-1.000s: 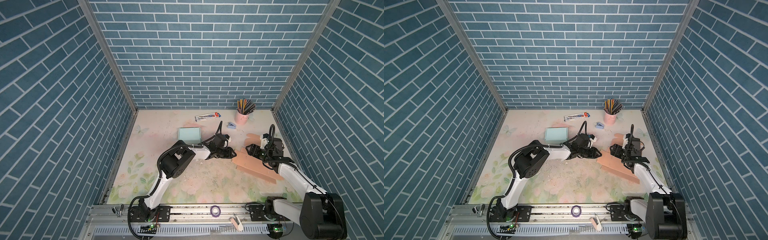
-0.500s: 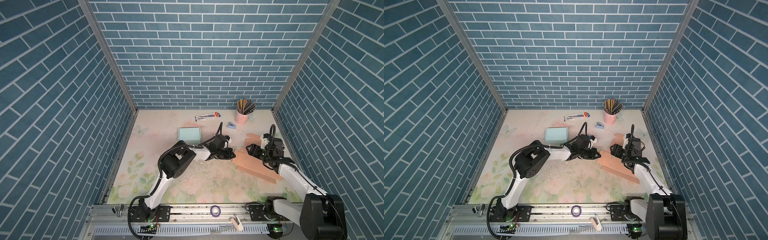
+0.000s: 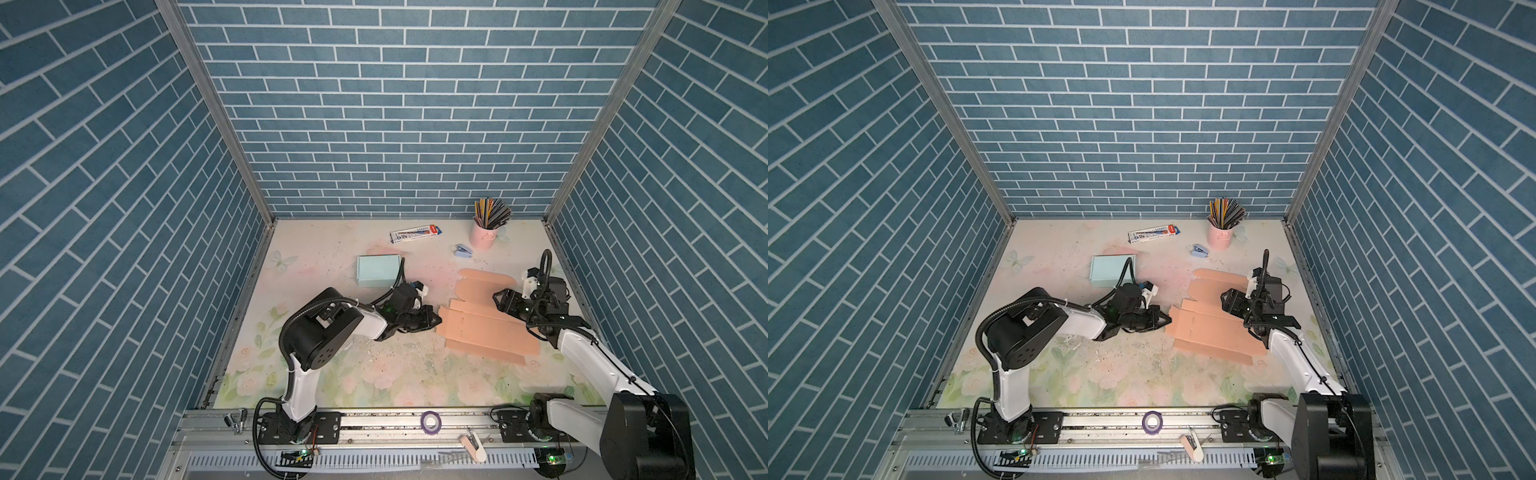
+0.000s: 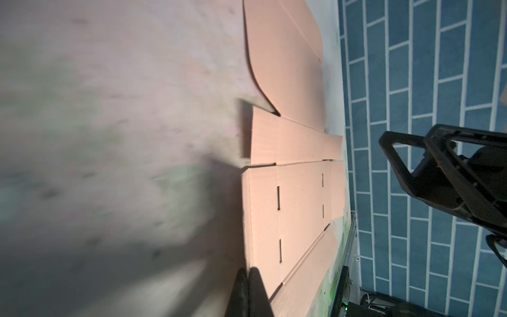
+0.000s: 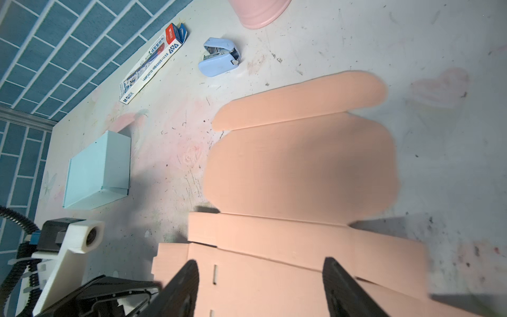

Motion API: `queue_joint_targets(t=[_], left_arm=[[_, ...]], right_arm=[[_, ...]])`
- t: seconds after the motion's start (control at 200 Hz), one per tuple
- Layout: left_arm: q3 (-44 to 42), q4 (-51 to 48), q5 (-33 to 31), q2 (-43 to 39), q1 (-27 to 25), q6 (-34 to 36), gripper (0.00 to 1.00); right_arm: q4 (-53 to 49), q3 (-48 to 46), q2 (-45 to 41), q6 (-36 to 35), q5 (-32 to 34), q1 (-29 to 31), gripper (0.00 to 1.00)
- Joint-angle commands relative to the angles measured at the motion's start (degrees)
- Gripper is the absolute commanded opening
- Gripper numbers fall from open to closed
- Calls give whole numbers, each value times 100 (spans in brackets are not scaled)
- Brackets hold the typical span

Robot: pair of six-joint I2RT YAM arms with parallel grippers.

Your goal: Fold the paper box

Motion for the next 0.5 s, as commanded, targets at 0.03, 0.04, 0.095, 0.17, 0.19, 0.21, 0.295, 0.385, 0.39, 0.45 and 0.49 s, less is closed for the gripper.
queue_joint_targets(t=[0.03, 0.04, 0.095, 0.17, 0.19, 0.21, 0.295, 0.385, 0.39, 0.45, 0.49], left_arm=[[-762, 690, -555, -457, 305, -214, 0], [-816, 713, -577, -481, 328, -223, 0], [-1103, 845, -732, -629, 443, -268, 0], [-1390, 1004, -840, -773, 612, -311, 0], [-1442, 1031, -849, -800, 663, -309, 0], [-1487, 1055, -846, -818, 711, -309, 0], [-1663, 1159, -888, -908, 905, -321, 0], [-1796, 1182, -893, -977, 1098, -293, 0], [-1807, 1184, -891, -979, 1105, -288, 0], [-1901, 1261, -879, -1004, 1228, -282, 0], [-1975, 1304, -889, -1029, 1298, -280, 0]], right_arm=[[119, 66, 110, 123, -114, 68, 71], [127, 66, 117, 128, -114, 83, 71], [155, 76, 147, 145, -98, 146, 71], [186, 79, 173, 147, -61, 233, 71], [197, 80, 190, 155, -57, 252, 71], [206, 80, 197, 156, -53, 277, 71], [260, 68, 245, 204, -48, 376, 71], [309, 32, 246, 235, 0, 487, 71], [316, 33, 246, 235, 5, 491, 71], [323, 14, 247, 246, 36, 556, 70], [331, 1, 254, 255, 61, 589, 71]])
